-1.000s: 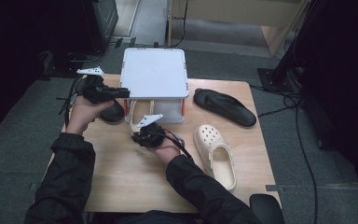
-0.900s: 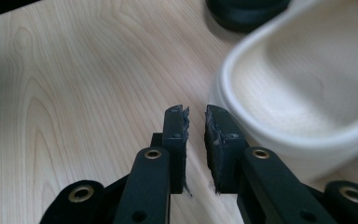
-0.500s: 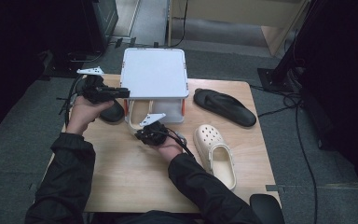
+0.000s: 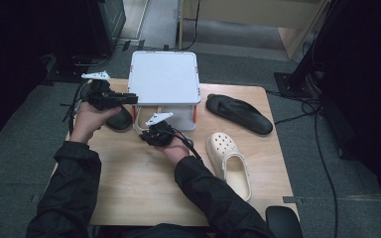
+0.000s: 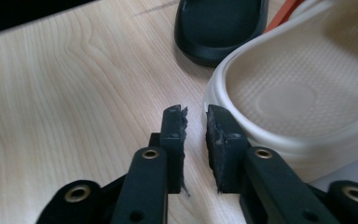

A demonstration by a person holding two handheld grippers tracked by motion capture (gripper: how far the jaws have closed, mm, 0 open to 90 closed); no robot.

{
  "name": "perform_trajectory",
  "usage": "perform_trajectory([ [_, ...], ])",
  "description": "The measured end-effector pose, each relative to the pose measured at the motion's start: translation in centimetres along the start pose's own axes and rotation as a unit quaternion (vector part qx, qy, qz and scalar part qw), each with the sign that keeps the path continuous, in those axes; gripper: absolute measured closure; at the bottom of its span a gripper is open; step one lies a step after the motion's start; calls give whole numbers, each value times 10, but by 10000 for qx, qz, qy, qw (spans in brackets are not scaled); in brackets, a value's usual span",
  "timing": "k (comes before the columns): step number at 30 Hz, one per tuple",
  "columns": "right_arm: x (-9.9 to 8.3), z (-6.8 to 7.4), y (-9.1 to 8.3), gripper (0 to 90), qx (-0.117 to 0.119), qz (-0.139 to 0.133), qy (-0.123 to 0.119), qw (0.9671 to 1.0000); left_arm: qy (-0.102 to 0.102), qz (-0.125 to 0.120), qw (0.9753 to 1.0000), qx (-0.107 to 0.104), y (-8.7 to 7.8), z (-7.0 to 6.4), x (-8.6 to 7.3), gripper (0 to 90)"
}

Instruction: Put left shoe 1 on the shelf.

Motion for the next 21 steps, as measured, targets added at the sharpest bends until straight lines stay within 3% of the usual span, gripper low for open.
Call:
perform_trajectory([
  [3,0,1,-4,760,120,18,144,9998,1,25,10000,88,-1,-1,0,750],
  [6,1,5,-13,750,164,41,179,9997,-146,77,9999,25,-2,-4,1,701],
  [9,1,8,-29,726,225,13,266,9994,-167,88,9998,-12,-5,-8,2,679],
  [14,-3,12,-56,685,275,-15,310,9991,-9,149,9999,4,-10,-25,2,638],
  [21,-11,12,-99,637,233,-26,370,9990,142,380,9992,-6,-4,-46,-3,588],
])
Point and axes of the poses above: each handheld gripper's, and its own axes: y roughly forward along the jaws, x roughly out of its top, z roughly to its left, the point moved 3 cm from there along y, roughly forward along the jaws, and after that the axes turned 10 degrees about -y, right-handed, at the moved point
